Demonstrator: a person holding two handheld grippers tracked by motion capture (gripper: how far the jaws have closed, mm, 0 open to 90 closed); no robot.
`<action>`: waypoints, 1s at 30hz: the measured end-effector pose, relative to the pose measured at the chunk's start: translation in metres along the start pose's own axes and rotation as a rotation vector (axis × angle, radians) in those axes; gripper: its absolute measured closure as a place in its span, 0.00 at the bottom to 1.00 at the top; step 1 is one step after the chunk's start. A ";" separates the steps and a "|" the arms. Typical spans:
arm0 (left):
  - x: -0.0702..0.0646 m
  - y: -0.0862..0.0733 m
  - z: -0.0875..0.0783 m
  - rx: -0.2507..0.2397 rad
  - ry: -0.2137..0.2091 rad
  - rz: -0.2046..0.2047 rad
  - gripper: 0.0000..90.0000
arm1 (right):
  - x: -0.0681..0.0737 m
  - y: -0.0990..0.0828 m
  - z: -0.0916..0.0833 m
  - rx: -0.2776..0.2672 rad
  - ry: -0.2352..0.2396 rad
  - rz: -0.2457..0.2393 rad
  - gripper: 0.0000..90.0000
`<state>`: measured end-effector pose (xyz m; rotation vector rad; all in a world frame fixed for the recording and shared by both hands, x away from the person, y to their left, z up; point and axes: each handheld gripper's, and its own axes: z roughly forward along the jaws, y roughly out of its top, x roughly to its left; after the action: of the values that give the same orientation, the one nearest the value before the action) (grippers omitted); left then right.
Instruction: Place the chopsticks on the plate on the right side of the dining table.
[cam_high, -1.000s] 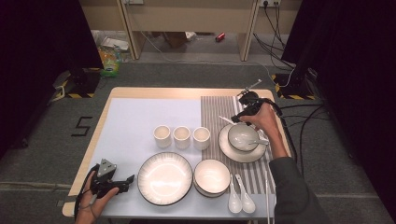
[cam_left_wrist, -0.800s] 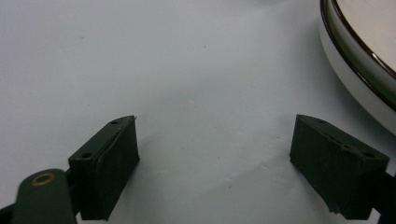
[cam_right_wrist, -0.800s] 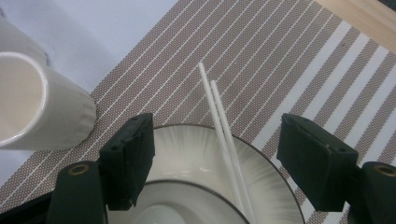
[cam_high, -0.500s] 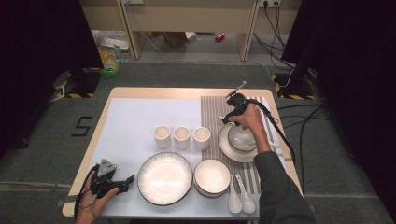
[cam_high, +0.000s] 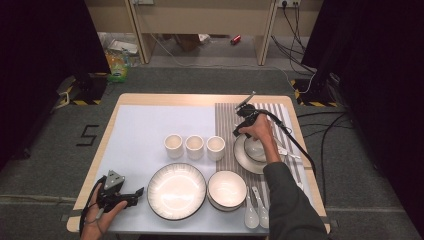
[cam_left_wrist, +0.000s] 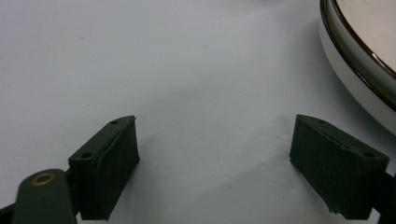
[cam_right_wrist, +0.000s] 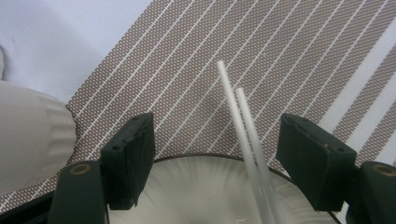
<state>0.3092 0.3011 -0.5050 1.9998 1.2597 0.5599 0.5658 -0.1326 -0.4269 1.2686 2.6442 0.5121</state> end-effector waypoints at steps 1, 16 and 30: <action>0.000 0.000 0.000 0.001 0.000 0.001 0.16 | 0.001 0.000 0.001 0.003 0.003 0.003 0.32; 0.000 0.000 0.000 0.000 0.000 0.000 0.16 | 0.011 -0.002 0.002 0.011 0.039 -0.027 0.35; 0.000 0.000 0.000 0.001 0.001 0.002 0.16 | 0.022 -0.001 0.000 0.016 0.068 -0.055 0.35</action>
<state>0.3092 0.3012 -0.5049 2.0019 1.2591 0.5619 0.5516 -0.1164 -0.4274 1.2000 2.7358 0.5363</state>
